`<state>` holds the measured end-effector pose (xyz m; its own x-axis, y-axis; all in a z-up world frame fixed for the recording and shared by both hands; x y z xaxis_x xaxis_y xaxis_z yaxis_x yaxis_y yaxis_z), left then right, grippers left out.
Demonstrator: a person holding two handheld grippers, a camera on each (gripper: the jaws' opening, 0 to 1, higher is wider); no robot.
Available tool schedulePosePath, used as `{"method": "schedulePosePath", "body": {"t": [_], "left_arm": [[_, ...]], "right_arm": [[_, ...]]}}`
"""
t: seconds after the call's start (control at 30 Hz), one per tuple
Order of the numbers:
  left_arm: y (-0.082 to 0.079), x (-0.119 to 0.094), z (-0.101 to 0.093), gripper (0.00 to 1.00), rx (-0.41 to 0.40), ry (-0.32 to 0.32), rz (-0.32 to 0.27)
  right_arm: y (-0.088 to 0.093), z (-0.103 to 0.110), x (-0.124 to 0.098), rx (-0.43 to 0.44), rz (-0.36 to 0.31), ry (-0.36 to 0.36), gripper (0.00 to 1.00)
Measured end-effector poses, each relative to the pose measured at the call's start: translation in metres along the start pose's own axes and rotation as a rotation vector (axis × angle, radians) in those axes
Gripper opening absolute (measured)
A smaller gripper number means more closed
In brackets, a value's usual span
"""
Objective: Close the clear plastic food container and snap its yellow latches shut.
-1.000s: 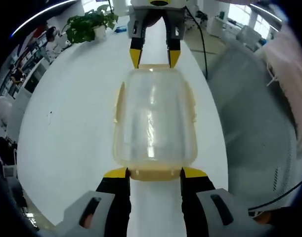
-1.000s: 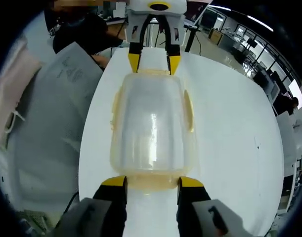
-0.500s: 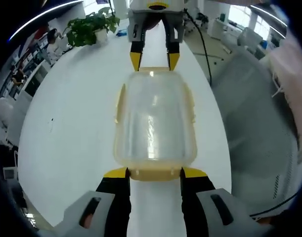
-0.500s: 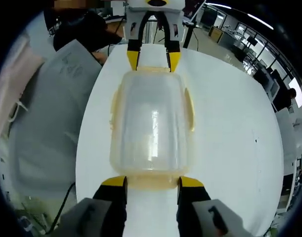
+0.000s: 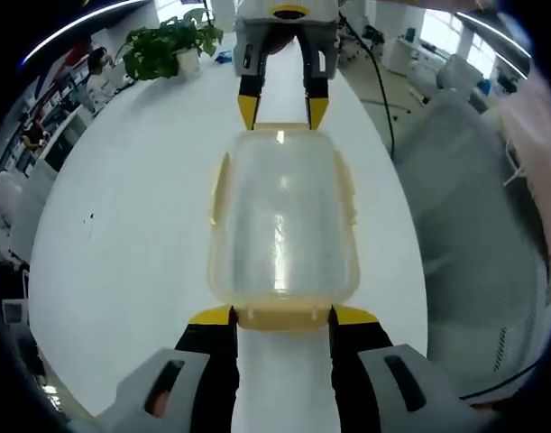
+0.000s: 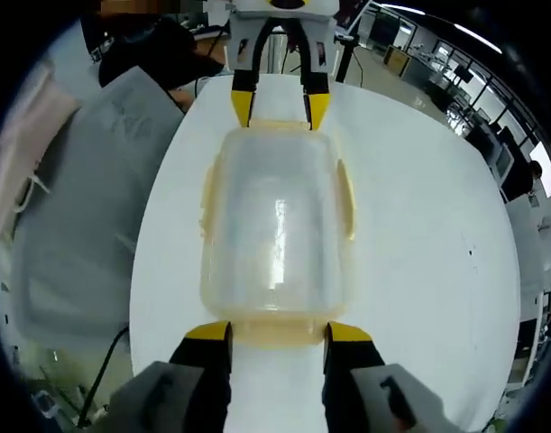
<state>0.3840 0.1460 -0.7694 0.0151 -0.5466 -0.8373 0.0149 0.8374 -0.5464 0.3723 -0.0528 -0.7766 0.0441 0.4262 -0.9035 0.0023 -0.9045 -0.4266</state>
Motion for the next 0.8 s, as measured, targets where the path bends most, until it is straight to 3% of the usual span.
{"method": "schedulePosePath", "body": {"t": [0.33,0.8], "left_arm": [[0.009,0.012,0.001,0.37,-0.019,0.016,0.019],[0.015,0.011,0.002,0.38,-0.016,0.023,-0.032]], "right_arm": [[0.001,-0.001,0.008,0.007,-0.009,-0.002,0.37],[0.005,0.003,0.010,0.031,-0.016,0.011,0.39]]}}
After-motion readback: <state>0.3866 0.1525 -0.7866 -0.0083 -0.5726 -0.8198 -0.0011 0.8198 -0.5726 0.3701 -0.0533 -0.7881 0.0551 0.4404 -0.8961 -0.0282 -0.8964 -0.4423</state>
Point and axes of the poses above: the point that each gripper's makers call its tool centre point, and the gripper's own axes: x roughly forward along the fingers, z roughly to its left, y roughly out of its underside, the point moved 5 cm from there along -x, roughly backward along the fingers, and after that the axes turned 6 degrees about -z, right-handed, at the moved point
